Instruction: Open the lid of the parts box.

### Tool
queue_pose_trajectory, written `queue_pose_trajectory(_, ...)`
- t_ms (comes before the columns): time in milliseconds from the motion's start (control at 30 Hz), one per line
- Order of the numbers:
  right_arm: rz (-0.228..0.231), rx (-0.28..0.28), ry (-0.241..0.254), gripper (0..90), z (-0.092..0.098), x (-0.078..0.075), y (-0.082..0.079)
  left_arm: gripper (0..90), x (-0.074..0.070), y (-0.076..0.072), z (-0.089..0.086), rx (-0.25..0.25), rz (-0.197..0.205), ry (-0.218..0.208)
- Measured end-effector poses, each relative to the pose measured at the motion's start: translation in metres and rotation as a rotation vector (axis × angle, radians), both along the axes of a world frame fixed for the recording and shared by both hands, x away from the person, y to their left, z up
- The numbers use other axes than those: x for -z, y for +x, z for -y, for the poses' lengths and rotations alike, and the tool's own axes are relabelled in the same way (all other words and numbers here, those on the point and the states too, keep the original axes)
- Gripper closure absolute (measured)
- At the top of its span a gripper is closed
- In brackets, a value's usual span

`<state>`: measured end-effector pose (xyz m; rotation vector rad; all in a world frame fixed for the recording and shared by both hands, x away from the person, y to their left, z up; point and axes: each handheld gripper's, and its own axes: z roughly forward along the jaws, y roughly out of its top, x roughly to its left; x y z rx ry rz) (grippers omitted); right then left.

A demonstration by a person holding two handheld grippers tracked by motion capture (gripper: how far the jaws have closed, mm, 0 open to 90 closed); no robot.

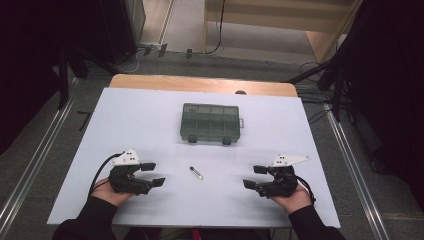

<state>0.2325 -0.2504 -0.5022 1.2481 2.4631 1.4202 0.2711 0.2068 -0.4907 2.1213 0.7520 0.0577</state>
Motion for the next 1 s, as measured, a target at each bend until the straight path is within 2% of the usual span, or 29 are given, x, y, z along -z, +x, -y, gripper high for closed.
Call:
queue_pose_trajectory(167,-0.002,0.001,0.000,25.7,0.000,0.000,0.000,30.8,0.000,-0.001,0.001,0.006,0.000,0.001)
queue_pose_trajectory(267,-0.005,0.021,-0.024,24.9,-0.002,-0.001,0.002,30.8,0.000,-0.001,0.001,0.008,0.002,0.003)
queue_pose_trajectory(433,0.004,0.029,-0.014,24.9,-0.003,-0.005,0.005,30.8,0.001,0.000,0.002,0.009,0.000,0.004)
queue_pose_trajectory(533,0.012,0.026,-0.026,25.5,-0.004,-0.008,0.007,30.8,0.001,0.000,0.001,0.006,-0.021,-0.004)
queue_pose_trajectory(633,-0.012,0.036,-0.039,26.9,-0.005,-0.009,0.013,30.8,0.000,0.001,0.000,0.005,-0.016,-0.008)
queue_pose_trajectory(700,-0.011,0.038,-0.045,27.0,-0.006,-0.010,0.016,30.9,0.000,0.001,0.000,0.004,-0.015,-0.009)
queue_pose_trajectory(767,-0.003,0.041,-0.030,27.4,-0.006,-0.012,0.020,30.8,0.000,0.001,-0.001,0.003,-0.016,-0.009)
queue_pose_trajectory(1000,0.004,0.054,-0.031,27.4,-0.006,-0.018,0.027,30.8,0.000,0.001,0.000,0.004,-0.015,-0.006)
